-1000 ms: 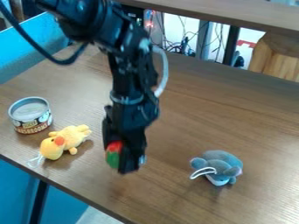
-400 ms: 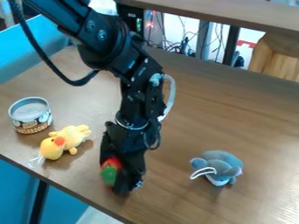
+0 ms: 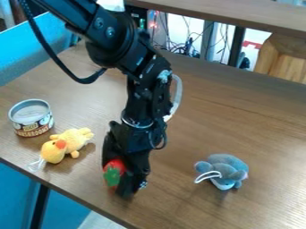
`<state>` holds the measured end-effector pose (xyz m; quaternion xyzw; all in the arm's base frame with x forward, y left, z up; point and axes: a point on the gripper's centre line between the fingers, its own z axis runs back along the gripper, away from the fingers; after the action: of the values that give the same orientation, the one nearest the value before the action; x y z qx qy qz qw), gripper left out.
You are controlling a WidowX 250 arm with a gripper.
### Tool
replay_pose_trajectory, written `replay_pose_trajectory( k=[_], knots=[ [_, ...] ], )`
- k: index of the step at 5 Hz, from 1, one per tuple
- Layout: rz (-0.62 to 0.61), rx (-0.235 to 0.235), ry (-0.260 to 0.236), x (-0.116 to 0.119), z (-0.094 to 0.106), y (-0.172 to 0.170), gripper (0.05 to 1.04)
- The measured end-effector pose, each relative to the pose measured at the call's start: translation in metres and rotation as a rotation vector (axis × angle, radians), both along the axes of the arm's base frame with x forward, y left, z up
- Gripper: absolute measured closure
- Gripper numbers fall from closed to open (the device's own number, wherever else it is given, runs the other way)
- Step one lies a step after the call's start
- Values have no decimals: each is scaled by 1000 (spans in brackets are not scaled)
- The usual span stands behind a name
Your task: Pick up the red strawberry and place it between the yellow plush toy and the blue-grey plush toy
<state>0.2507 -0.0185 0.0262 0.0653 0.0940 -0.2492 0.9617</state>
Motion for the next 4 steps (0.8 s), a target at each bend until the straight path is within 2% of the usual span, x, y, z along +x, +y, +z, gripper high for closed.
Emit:
replay_pose_trajectory(
  k=[1, 2, 3, 4],
  knots=[
    [29, -56, -38, 0, 22, -7, 75],
    [77, -92, -71, 12, 52, -8, 79],
    [114, -69, -112, 28, 73, -11, 79],
    [125, -82, -149, 46, 83, -21, 79]
  ],
)
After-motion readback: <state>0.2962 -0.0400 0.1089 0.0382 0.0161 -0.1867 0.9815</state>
